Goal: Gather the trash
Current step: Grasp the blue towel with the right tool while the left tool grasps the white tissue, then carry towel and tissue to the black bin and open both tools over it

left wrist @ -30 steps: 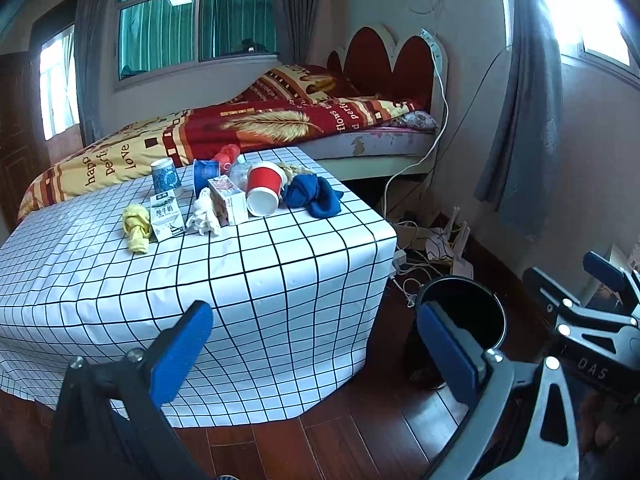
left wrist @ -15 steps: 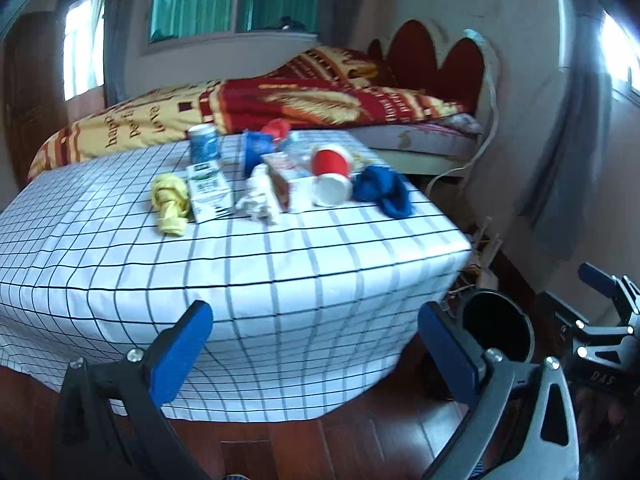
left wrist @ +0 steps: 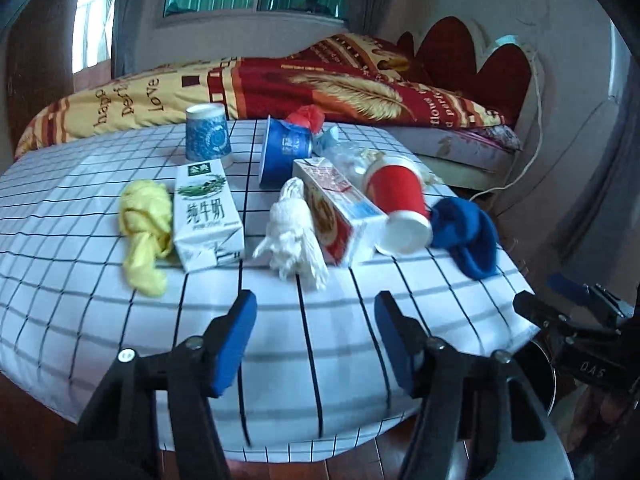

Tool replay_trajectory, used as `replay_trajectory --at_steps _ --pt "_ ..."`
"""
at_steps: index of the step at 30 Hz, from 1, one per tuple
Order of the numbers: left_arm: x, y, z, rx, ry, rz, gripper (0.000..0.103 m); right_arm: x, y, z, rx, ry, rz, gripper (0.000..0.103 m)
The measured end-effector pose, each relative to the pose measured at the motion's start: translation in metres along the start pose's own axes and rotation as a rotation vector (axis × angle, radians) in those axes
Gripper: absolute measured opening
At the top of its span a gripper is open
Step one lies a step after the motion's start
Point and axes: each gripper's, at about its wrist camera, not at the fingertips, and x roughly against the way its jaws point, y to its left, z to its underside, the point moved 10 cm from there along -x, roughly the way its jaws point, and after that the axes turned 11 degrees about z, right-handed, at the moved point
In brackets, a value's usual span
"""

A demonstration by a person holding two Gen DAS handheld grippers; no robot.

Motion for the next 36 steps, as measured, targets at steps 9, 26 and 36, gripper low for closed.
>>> replay_trajectory --at_steps 9,26,36 --pt "-0.045 0.014 -0.011 0.014 0.055 -0.007 0.054 -0.059 0.004 -0.024 0.011 0.072 -0.029 0.067" --pt "-0.027 0.012 -0.020 -0.040 -0.011 -0.013 0.021 -0.051 0.019 -0.033 0.044 0.027 -0.110 0.005" --pt "0.012 -0.010 -0.010 -0.072 -0.049 0.003 0.021 0.011 0.008 -0.041 0.044 -0.113 -0.093 0.005"
